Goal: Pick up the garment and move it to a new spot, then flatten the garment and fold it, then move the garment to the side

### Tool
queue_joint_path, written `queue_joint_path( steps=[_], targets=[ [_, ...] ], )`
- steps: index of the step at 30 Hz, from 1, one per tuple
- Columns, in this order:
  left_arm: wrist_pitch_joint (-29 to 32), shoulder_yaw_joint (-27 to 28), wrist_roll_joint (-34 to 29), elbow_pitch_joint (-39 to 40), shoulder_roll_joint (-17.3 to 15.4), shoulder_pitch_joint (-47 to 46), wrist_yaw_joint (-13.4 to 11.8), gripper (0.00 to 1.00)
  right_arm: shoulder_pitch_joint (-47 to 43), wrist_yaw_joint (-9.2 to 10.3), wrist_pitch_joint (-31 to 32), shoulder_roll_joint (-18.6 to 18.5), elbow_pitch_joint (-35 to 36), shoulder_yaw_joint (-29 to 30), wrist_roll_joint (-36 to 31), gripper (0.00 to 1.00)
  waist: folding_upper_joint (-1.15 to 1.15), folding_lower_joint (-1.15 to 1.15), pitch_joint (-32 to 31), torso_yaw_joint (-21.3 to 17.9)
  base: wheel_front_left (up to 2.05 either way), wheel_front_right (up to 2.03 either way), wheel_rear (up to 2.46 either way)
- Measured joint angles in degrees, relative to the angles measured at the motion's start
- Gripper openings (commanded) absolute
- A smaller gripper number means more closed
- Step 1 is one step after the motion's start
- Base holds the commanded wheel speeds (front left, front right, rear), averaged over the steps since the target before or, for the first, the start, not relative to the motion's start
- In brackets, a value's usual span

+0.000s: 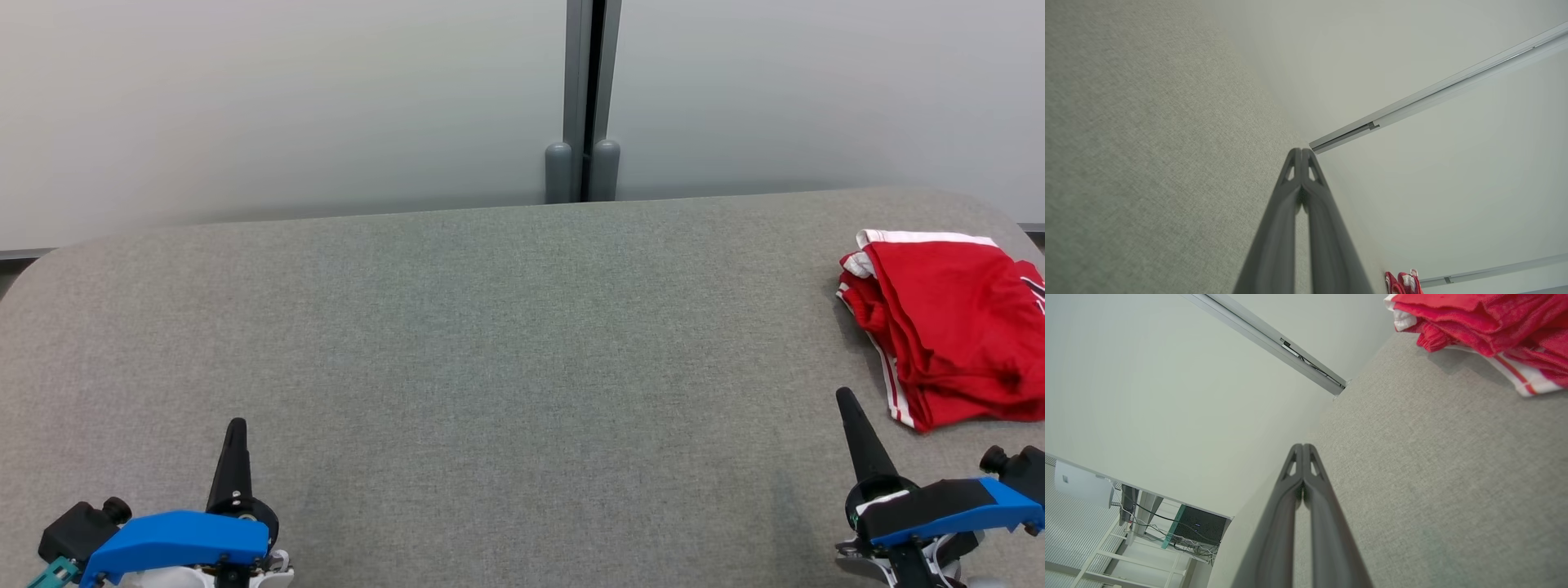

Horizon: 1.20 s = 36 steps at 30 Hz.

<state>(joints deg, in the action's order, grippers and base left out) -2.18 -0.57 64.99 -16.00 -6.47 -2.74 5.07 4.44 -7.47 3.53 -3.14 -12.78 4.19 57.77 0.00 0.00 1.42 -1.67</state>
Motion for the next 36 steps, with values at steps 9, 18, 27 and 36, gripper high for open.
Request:
queue_joint_path(
  steps=[9,18,27,36],
  targets=[
    [1.5,1.4,4.4,0.3,0.7,-0.5,0.3,0.0,0.1,0.0,0.5,0.0,-0.2,0.4,5.7,0.0,0.0,0.0,-0.2,0.2,0.0,0.0,0.0],
    [2.7,2.2,8.5,0.6,1.2,-1.0,0.6,0.0,0.2,0.01,0.9,0.1,-0.5,0.7,10.8,0.0,0.0,0.0,-0.3,0.4,0.0,0.0,0.0],
    [3.9,3.4,12.3,0.9,1.6,-1.3,1.0,0.0,0.7,0.01,1.4,0.1,-0.6,1.1,15.7,0.0,0.0,0.0,-0.5,0.6,0.0,0.0,0.0],
    [5.1,4.1,15.8,1.1,2.1,-1.9,1.2,0.0,0.9,0.01,1.7,0.1,-0.8,1.4,20.1,0.0,0.0,0.0,-0.6,0.9,0.0,0.0,0.0]
  ],
)
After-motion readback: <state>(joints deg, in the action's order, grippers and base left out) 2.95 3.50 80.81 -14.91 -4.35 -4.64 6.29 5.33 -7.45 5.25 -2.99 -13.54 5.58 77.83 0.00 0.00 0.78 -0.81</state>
